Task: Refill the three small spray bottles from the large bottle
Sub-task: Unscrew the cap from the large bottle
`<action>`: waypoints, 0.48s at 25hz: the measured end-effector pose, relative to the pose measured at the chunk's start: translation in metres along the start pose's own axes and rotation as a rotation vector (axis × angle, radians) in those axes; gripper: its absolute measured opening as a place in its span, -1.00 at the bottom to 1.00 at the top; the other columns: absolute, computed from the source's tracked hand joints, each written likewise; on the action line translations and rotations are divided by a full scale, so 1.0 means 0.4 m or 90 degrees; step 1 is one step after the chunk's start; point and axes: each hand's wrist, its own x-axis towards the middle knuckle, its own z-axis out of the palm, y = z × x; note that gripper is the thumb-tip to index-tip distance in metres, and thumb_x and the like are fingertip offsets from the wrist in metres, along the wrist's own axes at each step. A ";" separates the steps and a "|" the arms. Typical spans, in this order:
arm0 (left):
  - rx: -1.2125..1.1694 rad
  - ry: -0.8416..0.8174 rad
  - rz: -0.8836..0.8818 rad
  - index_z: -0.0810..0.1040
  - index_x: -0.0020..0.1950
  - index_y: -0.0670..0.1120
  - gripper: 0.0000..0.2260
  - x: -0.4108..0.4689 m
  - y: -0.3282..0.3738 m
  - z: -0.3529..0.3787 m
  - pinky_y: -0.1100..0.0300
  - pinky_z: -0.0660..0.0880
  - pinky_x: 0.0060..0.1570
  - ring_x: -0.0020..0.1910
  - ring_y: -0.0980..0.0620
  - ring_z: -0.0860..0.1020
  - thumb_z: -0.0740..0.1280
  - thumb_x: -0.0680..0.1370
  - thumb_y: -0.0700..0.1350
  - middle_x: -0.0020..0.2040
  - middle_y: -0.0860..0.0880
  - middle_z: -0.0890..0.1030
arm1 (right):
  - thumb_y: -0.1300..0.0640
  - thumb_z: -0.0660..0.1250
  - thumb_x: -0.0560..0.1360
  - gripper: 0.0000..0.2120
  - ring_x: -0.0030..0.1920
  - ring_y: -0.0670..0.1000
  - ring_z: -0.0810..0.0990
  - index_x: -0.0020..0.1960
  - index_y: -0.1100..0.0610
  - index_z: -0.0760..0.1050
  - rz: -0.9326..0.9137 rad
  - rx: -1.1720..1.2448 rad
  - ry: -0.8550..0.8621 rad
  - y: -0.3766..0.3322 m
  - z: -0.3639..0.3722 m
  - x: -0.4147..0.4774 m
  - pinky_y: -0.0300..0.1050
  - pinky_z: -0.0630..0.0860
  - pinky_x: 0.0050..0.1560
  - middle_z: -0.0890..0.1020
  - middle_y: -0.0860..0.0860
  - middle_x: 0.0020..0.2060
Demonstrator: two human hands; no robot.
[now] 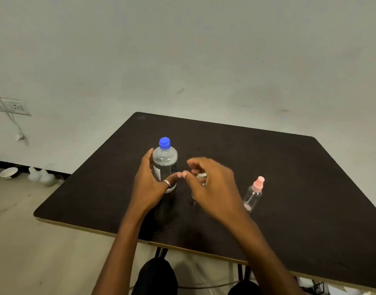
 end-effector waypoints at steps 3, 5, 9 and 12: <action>-0.029 0.027 0.027 0.20 0.55 0.06 -0.03 0.003 0.016 0.011 0.29 0.38 0.29 0.35 0.18 0.43 0.54 0.24 0.26 0.42 0.12 0.44 | 0.00 0.38 0.51 -0.68 -0.04 -0.16 0.61 0.23 0.05 0.55 -0.030 -0.056 -0.035 -0.034 -0.018 0.106 -0.21 0.59 0.01 0.65 -0.07 0.05; -0.036 0.059 0.034 0.24 0.52 0.08 -0.11 0.010 0.017 0.021 0.29 0.39 0.29 0.35 0.19 0.43 0.56 0.29 0.20 0.41 0.14 0.43 | -0.08 0.35 0.52 -0.64 -0.03 -0.14 0.60 0.28 0.03 0.53 -0.041 -0.119 -0.102 -0.069 -0.032 0.191 -0.18 0.56 0.06 0.65 -0.07 0.07; -0.015 0.102 0.063 0.31 0.47 0.08 -0.21 0.036 0.026 0.024 0.21 0.44 0.29 0.32 0.15 0.46 0.56 0.33 0.20 0.35 0.16 0.46 | -0.23 0.31 0.50 -0.56 -0.04 -0.01 0.63 0.13 0.10 0.63 -0.091 -0.264 -0.204 -0.102 -0.012 0.314 -0.11 0.57 0.02 0.69 0.02 -0.02; 0.047 0.110 0.063 0.39 0.42 0.06 -0.29 0.040 0.024 0.027 0.23 0.45 0.25 0.27 0.16 0.48 0.54 0.35 0.22 0.31 0.11 0.51 | -0.29 0.34 0.45 -0.50 -0.31 -0.04 0.54 -0.17 0.18 0.64 -0.093 -0.345 -0.263 -0.115 0.010 0.367 -0.16 0.49 -0.23 0.62 0.02 -0.35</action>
